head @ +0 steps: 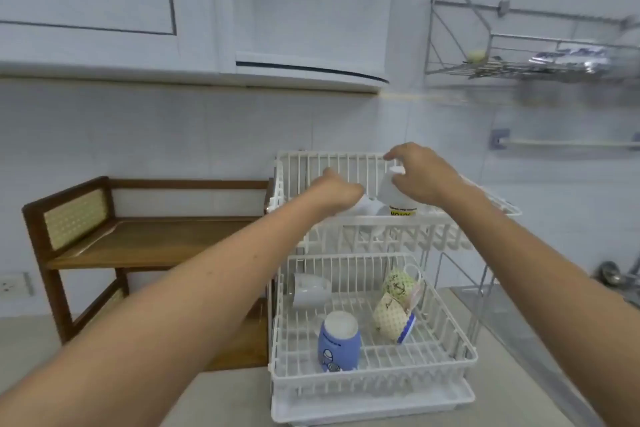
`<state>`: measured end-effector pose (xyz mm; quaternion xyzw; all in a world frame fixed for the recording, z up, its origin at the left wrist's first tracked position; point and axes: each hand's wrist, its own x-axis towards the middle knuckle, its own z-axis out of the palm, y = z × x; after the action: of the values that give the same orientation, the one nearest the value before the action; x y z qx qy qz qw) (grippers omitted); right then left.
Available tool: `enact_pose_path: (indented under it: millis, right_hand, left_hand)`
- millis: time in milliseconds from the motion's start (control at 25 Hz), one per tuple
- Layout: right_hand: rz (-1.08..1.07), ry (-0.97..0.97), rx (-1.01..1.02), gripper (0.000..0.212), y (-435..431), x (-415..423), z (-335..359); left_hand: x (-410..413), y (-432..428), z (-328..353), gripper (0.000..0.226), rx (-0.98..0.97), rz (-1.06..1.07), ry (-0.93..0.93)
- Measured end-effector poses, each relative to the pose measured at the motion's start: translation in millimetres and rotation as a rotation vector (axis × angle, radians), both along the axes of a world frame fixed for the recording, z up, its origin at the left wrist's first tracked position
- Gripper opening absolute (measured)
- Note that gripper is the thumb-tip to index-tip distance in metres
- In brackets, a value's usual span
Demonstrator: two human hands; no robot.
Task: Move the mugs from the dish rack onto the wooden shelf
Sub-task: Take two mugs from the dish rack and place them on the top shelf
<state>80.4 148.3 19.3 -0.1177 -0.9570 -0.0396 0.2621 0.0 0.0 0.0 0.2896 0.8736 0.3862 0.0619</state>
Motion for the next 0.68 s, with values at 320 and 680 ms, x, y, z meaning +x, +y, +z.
enact_pose_path:
  millis: [320,680]
  right_hand:
    - [-0.176,-0.797,0.546,0.086,33.7,-52.5,4.4]
    - [-0.288,-0.720,0.778,0.084,31.9,-46.3,9.0]
  left_hand:
    - [-23.3,53.4,-28.0,0.097,-0.053,0.040,-0.237]
    - [-24.6,33.1,-9.3,0.033,0.001,-0.190,-0.491]
